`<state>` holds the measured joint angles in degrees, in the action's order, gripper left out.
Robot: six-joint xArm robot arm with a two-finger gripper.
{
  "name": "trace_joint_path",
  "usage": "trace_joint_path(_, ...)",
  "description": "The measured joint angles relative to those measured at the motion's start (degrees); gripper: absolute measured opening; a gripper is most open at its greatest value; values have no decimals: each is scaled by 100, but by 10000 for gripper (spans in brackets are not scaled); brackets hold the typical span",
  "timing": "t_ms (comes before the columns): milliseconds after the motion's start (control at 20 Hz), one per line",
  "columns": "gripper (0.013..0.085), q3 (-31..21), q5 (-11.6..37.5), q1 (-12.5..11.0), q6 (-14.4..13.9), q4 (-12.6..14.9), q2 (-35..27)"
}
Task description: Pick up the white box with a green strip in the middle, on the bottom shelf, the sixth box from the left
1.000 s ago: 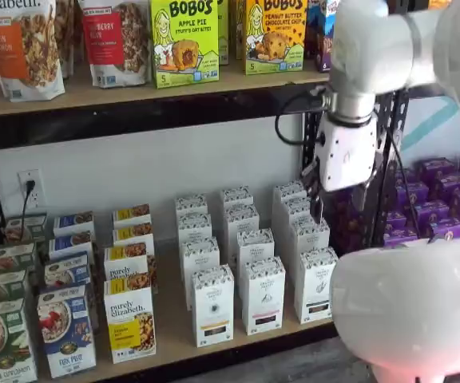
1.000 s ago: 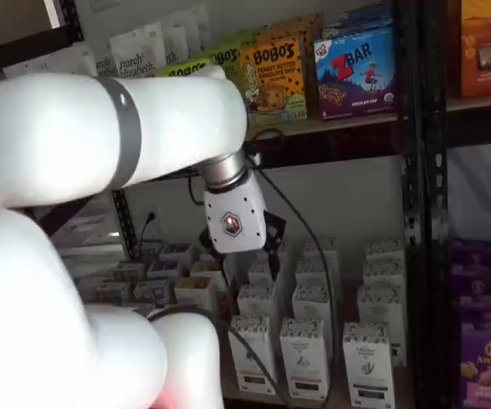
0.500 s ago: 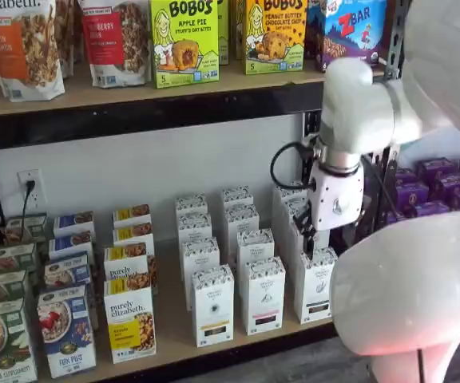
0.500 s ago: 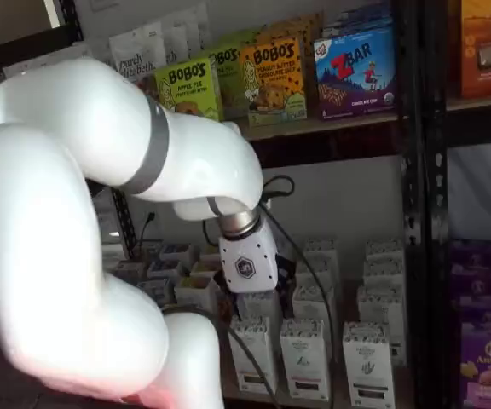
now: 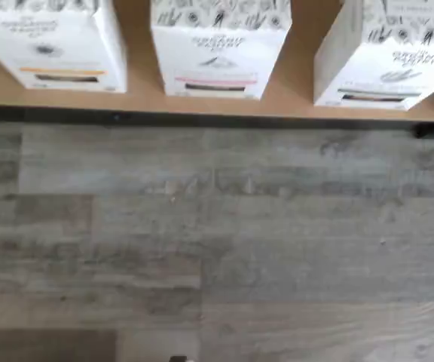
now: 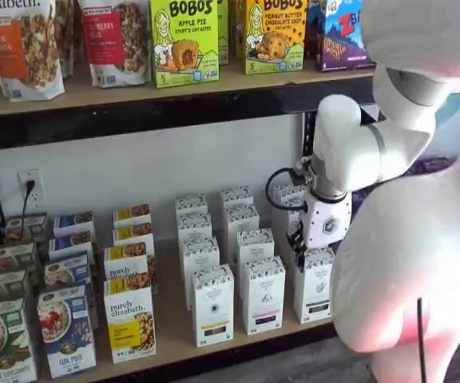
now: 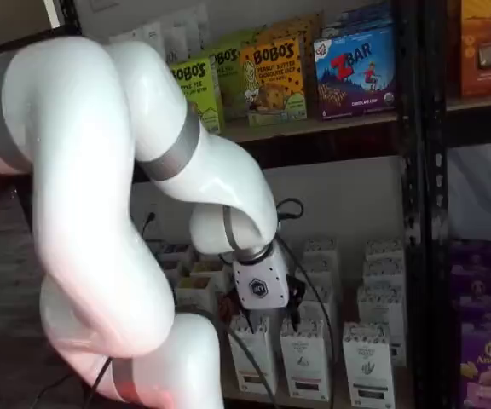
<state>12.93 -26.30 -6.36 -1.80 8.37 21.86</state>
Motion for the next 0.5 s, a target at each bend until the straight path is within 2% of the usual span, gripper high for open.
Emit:
trace_joint_path(200,850,311,642,-266,-846,1143,-967)
trace_joint_path(300,850,515,1005,-451,-1060,1527,-1506)
trace_joint_path(400,850,741,1285,-625,-1006,1626,-2004)
trace_joint_path(500,850,953,1480,-755,-766,1502,-2426)
